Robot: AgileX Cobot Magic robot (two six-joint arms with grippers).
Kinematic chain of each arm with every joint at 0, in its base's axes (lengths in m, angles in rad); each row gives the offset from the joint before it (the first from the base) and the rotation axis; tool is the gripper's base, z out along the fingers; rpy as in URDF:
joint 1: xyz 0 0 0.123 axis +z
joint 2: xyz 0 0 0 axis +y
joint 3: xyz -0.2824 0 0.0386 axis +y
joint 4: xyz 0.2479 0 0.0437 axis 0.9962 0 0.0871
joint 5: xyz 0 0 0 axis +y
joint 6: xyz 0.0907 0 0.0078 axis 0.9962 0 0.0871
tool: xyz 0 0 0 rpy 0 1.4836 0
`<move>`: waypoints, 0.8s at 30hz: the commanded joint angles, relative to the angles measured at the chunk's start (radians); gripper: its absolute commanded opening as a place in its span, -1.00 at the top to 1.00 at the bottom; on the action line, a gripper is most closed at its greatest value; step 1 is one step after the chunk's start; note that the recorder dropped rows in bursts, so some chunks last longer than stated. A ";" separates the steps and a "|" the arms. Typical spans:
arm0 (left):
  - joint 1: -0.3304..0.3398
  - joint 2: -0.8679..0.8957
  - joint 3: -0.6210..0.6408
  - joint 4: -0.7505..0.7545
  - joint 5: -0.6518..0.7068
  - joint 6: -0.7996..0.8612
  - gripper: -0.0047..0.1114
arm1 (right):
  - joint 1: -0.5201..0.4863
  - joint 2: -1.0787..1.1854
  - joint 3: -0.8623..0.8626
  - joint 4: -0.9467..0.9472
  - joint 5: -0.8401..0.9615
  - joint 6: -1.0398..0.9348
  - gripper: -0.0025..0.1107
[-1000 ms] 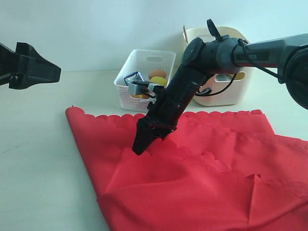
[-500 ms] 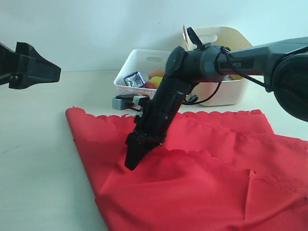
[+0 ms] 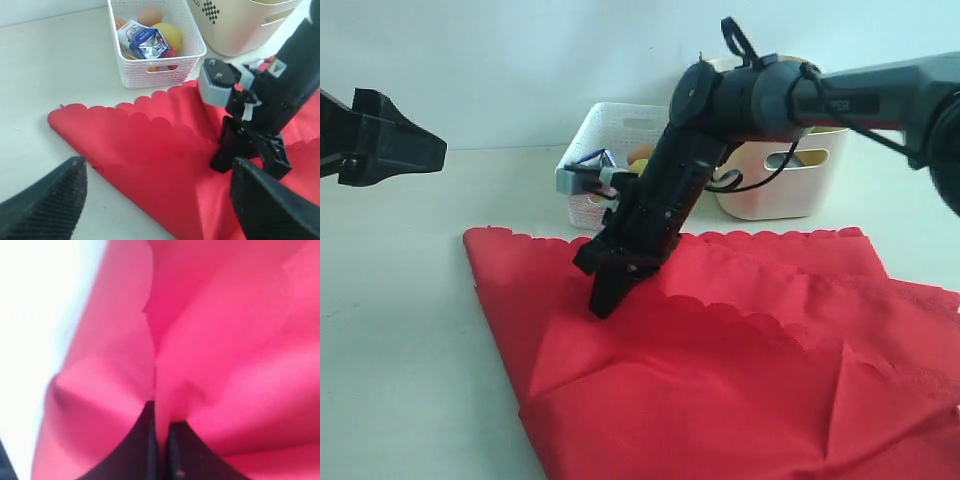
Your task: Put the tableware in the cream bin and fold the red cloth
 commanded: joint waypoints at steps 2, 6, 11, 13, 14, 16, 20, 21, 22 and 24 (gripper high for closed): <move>0.002 -0.008 0.003 0.008 0.005 -0.004 -0.38 | -0.040 -0.143 0.086 0.011 0.001 0.023 0.96; 0.002 -0.008 0.003 0.008 0.005 -0.004 -0.38 | -0.080 -0.250 0.225 0.011 0.001 0.025 0.96; 0.002 -0.008 0.003 0.008 0.005 -0.004 -0.38 | -0.143 -0.417 0.422 0.012 -0.046 0.023 0.96; 0.002 -0.008 0.003 0.008 0.005 -0.004 -0.38 | -0.163 -0.478 0.496 0.012 -0.071 0.023 0.96; 0.002 -0.008 0.003 0.008 0.005 -0.004 -0.38 | -0.174 -0.511 0.536 0.012 -0.087 0.023 0.96; 0.002 -0.008 0.003 0.008 0.008 -0.004 -0.38 | -0.195 -0.570 0.614 0.012 -0.115 0.025 0.96; 0.002 -0.008 0.003 0.008 0.010 -0.004 -0.38 | -0.242 -0.685 0.760 -0.007 -0.183 0.053 0.96; 0.002 -0.008 0.003 0.008 0.010 -0.004 -0.38 | -0.253 -0.710 0.799 -0.009 -0.205 0.057 0.96; 0.002 -0.008 0.003 0.008 0.012 -0.004 -0.38 | -0.263 -0.729 0.829 -0.015 -0.230 0.070 0.96; 0.002 -0.008 0.003 0.008 0.022 -0.004 -0.38 | -0.287 -0.769 0.902 -0.044 -0.286 0.102 0.96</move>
